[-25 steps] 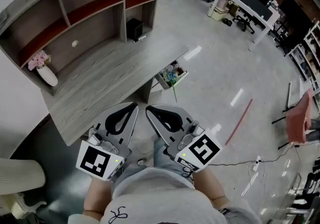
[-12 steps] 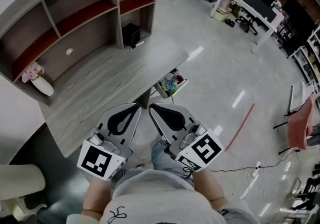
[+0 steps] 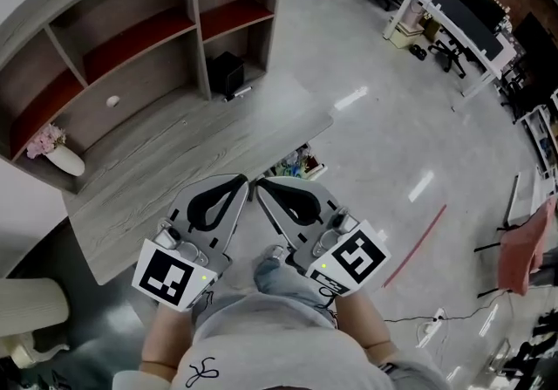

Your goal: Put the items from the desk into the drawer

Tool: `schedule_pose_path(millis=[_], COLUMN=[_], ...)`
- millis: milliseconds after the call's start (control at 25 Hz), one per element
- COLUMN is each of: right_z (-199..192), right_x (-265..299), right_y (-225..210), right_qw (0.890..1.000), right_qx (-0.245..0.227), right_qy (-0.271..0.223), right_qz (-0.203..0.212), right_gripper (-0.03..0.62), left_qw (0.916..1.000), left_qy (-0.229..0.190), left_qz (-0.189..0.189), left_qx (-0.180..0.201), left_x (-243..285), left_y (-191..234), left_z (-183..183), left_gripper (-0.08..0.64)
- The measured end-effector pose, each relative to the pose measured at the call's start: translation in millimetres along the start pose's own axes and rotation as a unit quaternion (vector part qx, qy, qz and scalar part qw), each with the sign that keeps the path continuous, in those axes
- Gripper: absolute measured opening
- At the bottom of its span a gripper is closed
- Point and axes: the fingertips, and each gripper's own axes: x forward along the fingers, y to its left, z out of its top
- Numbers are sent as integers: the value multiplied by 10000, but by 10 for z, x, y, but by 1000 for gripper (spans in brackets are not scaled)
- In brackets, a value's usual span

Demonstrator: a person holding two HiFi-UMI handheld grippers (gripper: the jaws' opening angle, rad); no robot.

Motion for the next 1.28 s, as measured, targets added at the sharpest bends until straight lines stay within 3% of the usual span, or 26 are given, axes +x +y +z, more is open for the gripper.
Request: schedule_pose_path(millis=[360,640,1000,1280], right_z=[27,2,-56,-52], right_x=[11,-39,-62,-131], right_y=[-820,-1152,-1279,-1491], right_qw=[9992,9981,9981,9993], right_qx=[3,52,190,146], right_qy=[4,-71,-177,-83], right_qz=[407,602,561,338], right_gripper=[8,8,8,8], left_qw=[9992,9980,9968,9984], left_qy=[67,215,465,334], left_qz=[387,597,641,445], left_qx=[-10,49,75,29], left_x=[799,1098,1150,1406], left_y=[149,136,154,181], left_z=[-63,-135,-260,-208], left_gripper=[11,11,11,11])
